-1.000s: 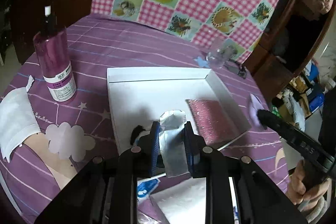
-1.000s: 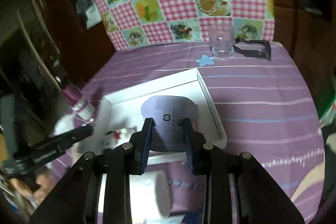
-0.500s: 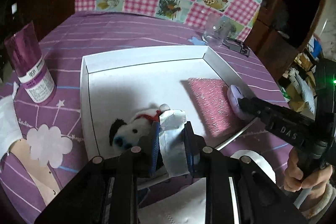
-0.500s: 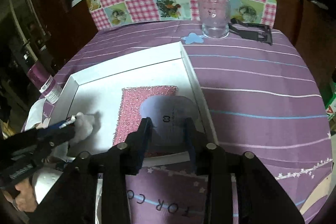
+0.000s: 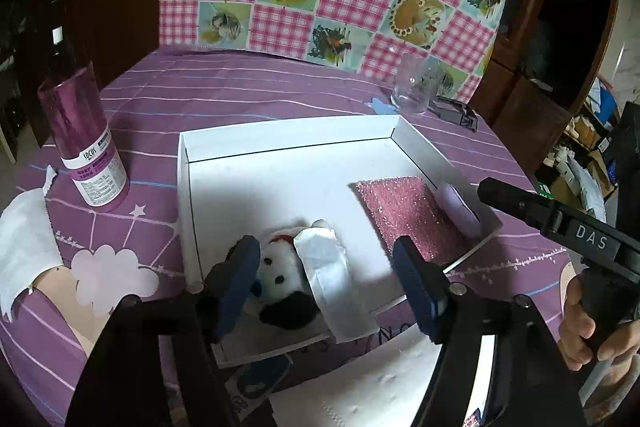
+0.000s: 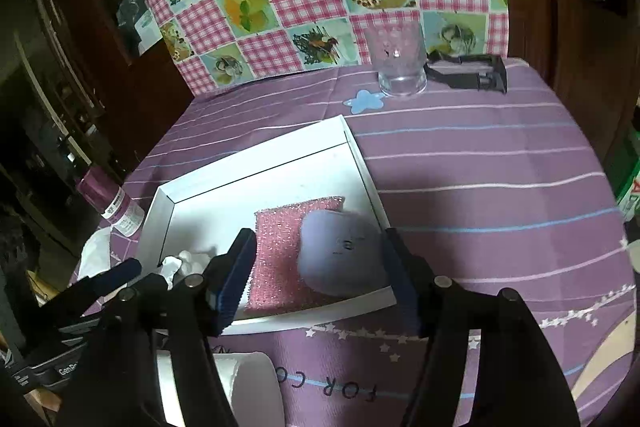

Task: Organize soft objects
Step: 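Open the right gripper over the box beside the sponge while the left releases the cotton pad by the dog, then move both grippers away from the box toward the packets on the table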

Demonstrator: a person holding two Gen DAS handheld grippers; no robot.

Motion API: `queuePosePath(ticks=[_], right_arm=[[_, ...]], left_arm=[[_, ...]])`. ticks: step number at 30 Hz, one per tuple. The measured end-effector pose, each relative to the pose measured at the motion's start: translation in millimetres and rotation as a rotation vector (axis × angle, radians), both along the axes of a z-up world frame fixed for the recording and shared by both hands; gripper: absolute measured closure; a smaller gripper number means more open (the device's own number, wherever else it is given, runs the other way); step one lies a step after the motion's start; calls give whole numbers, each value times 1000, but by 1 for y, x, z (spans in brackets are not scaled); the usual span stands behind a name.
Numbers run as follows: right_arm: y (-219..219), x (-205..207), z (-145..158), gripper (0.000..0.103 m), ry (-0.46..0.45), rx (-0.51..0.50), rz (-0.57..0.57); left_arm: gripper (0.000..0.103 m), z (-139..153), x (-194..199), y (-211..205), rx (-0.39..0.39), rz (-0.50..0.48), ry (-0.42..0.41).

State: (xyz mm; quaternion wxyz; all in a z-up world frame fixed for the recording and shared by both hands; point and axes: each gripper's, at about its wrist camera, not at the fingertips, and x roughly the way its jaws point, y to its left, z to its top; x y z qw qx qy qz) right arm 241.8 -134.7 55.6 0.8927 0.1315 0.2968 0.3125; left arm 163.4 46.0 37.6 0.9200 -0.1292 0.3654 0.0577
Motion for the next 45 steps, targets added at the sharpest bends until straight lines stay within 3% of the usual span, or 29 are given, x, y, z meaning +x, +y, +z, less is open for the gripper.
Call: queuePosePath(ticks=[8, 16, 21, 28, 32, 42, 45], right_arm=[[8, -6, 6, 38, -44, -135, -19], [3, -19, 21, 38, -73, -136, -14], [-2, -35, 28, 37, -65, -102, 7], [-8, -54, 18, 37, -78, -204, 3], [-24, -61, 11, 37, -55, -174, -2], [-53, -78, -8, 37, -20, -98, -16], [-67, -84, -13, 37, 7, -30, -28]], left_arm=[[32, 0, -2, -3, -3, -9, 3], [31, 7, -5, -5, -28, -25, -18], [31, 9, -6, -13, 9, -47, -22], [31, 11, -9, -19, -7, -61, -40], [31, 13, -10, -27, -30, -85, -46], [31, 14, -13, -56, 25, -133, -17], [31, 15, -16, -64, 43, -152, -15]])
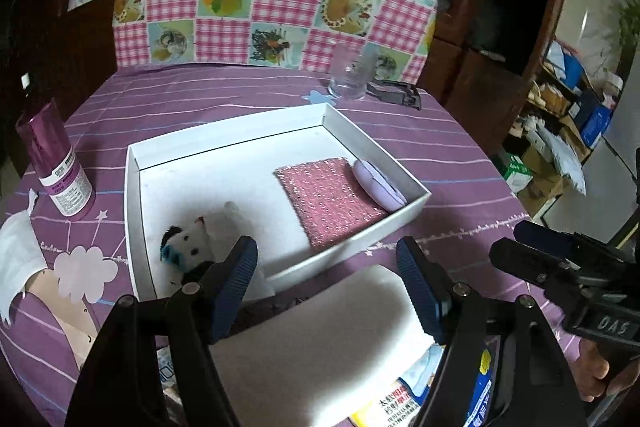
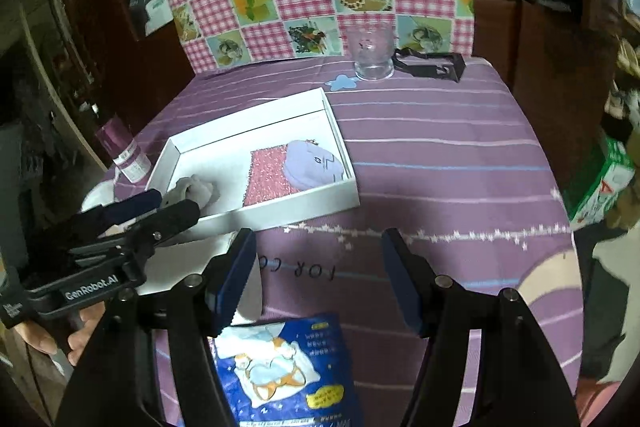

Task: Organize soft objects
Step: 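Move both grippers away from the box toward the packets on the table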

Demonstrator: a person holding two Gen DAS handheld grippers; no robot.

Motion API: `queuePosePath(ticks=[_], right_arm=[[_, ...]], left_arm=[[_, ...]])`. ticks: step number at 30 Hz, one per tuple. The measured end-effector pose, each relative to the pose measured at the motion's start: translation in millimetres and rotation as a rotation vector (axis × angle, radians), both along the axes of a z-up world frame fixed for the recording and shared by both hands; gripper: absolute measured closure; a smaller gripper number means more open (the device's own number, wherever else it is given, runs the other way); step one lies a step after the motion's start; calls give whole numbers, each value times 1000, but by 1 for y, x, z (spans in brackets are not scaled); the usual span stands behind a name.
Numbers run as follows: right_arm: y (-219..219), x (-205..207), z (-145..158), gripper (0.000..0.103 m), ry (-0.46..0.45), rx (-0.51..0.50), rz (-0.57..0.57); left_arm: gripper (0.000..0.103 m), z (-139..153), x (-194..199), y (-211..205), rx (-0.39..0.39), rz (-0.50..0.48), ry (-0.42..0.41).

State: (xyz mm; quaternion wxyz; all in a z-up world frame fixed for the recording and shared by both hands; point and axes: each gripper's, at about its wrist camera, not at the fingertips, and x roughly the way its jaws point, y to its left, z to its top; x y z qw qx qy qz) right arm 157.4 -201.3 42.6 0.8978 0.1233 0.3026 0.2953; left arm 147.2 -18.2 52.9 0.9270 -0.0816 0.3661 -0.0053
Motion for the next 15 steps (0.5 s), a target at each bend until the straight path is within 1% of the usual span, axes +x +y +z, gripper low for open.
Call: queuePosePath(ticks=[2, 4, 5, 8, 9, 10, 13, 15], right_arm=[[-11, -6, -2, 37, 15, 67, -1], [-18, -13, -4, 37, 15, 88, -5], [-24, -19, -7, 37, 6, 100, -27], [-31, -33, -17, 37, -44, 115, -73], [-32, -34, -19, 37, -37, 95, -84], [-30, -35, -19, 37, -35, 75, -76], [-31, -39, -18, 37, -40, 87, -39], [-33, -43, -17, 37, -37, 106, -9]], left_arm=[[31, 0, -1, -4, 12, -6, 4], [31, 0, -2, -7, 22, -7, 6], [31, 0, -3, -8, 29, -6, 4], [31, 0, -5, -14, 58, 11, 6], [31, 1, -5, -16, 63, 9, 8], [31, 2, -6, -19, 66, 8, 9], [31, 5, -11, -26, 67, -1, 4], [31, 9, -16, -34, 83, -11, -2]])
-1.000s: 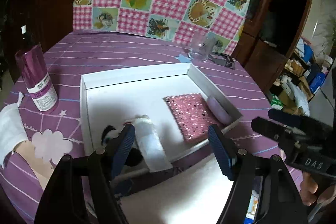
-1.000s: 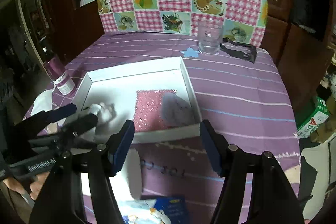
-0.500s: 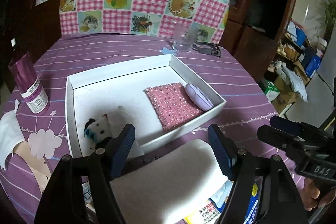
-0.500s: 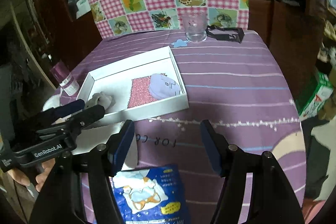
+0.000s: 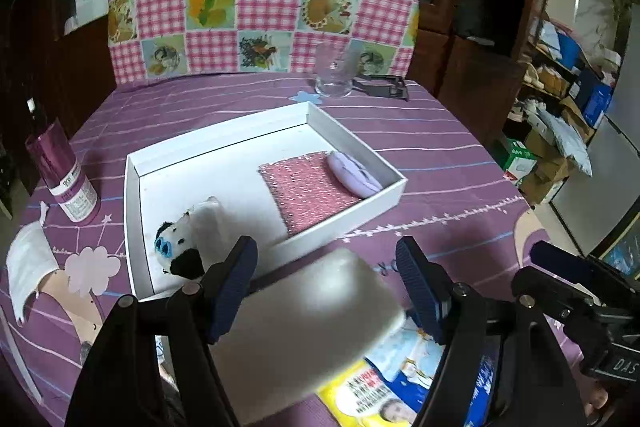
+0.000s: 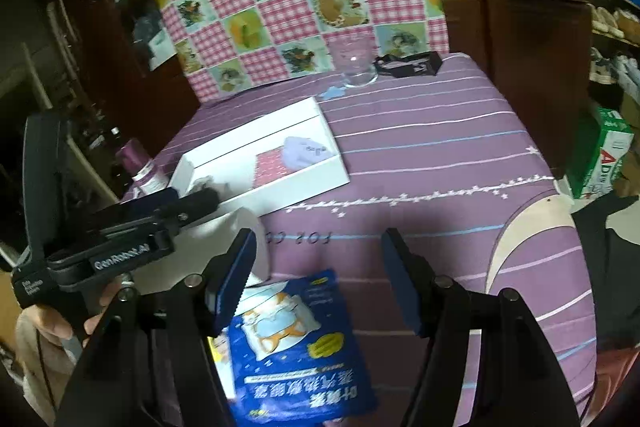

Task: Organize soft objects
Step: 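Move both grippers away from the box toward the packets on the table, then position the right gripper fingers around the blue eye-mask packet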

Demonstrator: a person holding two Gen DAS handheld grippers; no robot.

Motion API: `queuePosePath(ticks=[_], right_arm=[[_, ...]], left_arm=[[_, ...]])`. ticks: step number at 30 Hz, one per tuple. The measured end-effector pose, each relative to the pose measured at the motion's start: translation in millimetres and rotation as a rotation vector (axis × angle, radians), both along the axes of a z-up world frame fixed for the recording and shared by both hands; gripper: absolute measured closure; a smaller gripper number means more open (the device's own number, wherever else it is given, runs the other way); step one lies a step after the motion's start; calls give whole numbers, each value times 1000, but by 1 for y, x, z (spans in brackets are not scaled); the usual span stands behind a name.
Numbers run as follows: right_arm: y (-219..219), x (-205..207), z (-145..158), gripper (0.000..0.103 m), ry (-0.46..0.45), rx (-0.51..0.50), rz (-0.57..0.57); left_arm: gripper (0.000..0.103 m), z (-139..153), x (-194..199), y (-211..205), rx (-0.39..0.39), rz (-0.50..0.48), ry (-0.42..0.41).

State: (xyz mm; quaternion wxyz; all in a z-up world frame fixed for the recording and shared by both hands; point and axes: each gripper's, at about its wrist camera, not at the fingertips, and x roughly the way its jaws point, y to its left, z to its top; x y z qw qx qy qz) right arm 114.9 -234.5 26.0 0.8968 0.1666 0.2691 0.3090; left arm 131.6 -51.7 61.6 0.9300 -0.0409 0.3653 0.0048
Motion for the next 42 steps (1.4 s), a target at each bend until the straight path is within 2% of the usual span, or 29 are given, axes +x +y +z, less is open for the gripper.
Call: queuePosePath(ticks=[10, 13, 15, 18, 21, 24, 30, 32, 34, 36, 39, 42], right_arm=[[-3, -10, -12, 37, 79, 24, 22], [3, -13, -17, 37, 80, -3, 40], [9, -17, -21, 37, 70, -54, 33], [16, -19, -26, 37, 62, -104, 58], [27, -17, -31, 37, 85, -144, 108], [35, -17, -37, 37, 97, -188, 127], [47, -7, -52, 37, 153, -222, 150], [50, -6, -54, 34, 150, -232, 149], [53, -7, -54, 20, 139, -238, 158], [57, -9, -56, 14, 117, -249, 171], [64, -13, -57, 10, 83, -296, 180], [66, -14, -57, 9, 73, -314, 179]], left_arm=[[31, 14, -55, -16, 33, -41, -48], [31, 10, -68, -14, 33, -49, -49], [31, 4, -78, -9, 28, -52, -43], [31, -5, -89, -3, -1, -65, -32], [31, -20, -97, 0, -72, -135, 10], [31, -33, -101, 3, -119, -162, 21], [31, -56, -95, 5, -138, -101, 87], [31, -61, -95, 4, -119, -86, 107], [31, -63, -94, 5, -131, -79, 120], [31, -67, -93, 8, -139, -53, 139], [31, -72, -90, 12, -139, -14, 174], [31, -73, -92, 14, -137, 3, 174]])
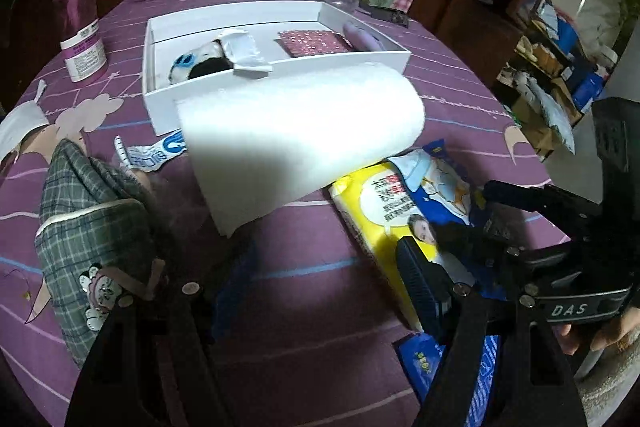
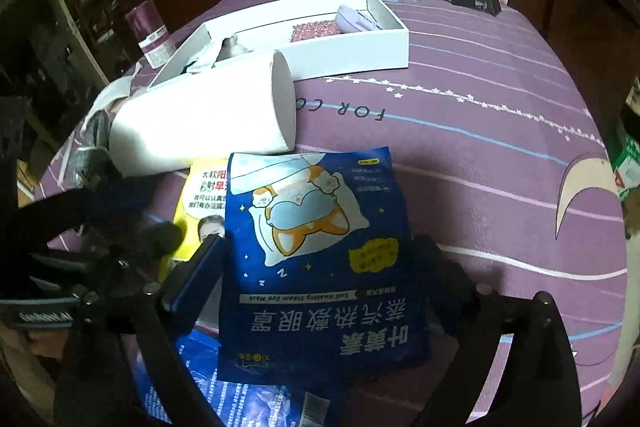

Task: Organize soft objects
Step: 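Position the right gripper fingers around the blue eye-mask packet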

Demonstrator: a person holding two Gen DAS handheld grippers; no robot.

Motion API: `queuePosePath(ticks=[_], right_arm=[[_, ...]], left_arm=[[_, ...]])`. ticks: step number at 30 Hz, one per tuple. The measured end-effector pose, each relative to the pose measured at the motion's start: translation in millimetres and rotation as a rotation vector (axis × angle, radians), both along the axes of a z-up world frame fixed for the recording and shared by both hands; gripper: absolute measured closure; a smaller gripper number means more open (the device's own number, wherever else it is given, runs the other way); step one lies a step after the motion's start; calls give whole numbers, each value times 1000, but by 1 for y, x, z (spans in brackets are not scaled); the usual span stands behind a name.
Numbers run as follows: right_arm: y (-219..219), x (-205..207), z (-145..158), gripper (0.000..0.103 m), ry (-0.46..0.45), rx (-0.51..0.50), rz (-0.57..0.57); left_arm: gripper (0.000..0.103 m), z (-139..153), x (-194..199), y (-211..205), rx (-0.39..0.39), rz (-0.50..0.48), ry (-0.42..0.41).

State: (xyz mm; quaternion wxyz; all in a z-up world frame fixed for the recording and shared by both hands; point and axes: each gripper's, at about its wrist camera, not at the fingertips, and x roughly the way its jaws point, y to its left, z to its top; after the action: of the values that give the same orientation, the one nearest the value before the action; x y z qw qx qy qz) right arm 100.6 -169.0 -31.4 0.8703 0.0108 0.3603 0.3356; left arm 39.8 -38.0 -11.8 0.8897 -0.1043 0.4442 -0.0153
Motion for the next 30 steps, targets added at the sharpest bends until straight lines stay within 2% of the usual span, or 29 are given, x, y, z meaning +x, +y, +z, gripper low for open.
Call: queuePosePath(ticks=[17, 30], right_arm=[[-3, 3, -2, 1, -4, -21, -43], [-4, 3, -2, 0, -1, -30, -37]], left_arm=[[26, 0, -1, -2, 21, -2, 6], [24, -1, -1, -3, 24, -5, 6]])
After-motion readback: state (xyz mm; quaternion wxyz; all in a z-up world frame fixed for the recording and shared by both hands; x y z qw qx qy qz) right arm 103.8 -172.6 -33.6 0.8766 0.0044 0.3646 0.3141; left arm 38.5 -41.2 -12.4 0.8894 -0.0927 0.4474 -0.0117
